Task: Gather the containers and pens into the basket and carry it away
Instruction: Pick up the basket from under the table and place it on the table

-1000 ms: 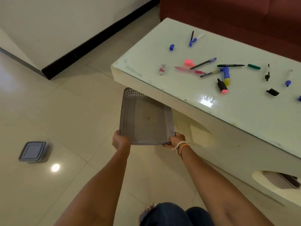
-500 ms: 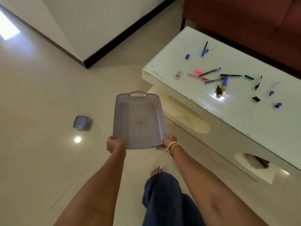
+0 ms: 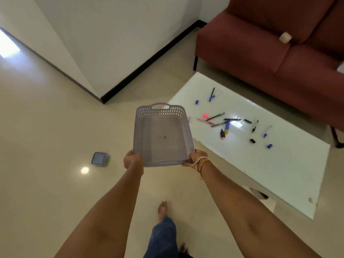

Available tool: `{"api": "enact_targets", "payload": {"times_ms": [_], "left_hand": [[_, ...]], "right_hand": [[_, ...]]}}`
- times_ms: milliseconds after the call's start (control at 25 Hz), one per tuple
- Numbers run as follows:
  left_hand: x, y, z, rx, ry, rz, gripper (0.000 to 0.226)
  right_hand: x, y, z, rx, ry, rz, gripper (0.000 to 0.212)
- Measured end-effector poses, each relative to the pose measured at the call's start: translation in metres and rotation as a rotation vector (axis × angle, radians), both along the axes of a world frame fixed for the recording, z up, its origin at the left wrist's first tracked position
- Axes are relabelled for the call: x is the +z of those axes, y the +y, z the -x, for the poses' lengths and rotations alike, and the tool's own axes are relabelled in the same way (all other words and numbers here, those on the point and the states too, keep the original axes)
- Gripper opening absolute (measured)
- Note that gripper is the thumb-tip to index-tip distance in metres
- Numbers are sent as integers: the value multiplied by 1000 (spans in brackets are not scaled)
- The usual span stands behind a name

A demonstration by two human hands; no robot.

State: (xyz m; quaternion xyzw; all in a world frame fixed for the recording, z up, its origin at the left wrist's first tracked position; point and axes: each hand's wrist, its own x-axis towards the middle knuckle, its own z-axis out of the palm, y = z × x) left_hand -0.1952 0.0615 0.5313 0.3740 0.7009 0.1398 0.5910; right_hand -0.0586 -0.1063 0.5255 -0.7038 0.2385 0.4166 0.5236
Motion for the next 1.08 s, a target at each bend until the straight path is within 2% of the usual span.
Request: {"api": "enact_targets", "payload": {"times_ms": [240,400,560,840,1080], "left_hand": [[11,35,-62,-170,-52,-23,36],[6,64,-109,-292,18,-73,42],[-19,92,-164,-277,43,-84,44],[-102,127,-257,-243,-64,19,31],[-140,132,-305,-129,-127,150,61]], "right_hand": [[10,29,-50,-78,-25,7,37],[3,49,-86,-132,-15,8,39],[-23,78,-137,-173,20,9,42],[-103,124,-216,-310,101,-34,43],[-150,146,-240,-447,162,-39,57]]}}
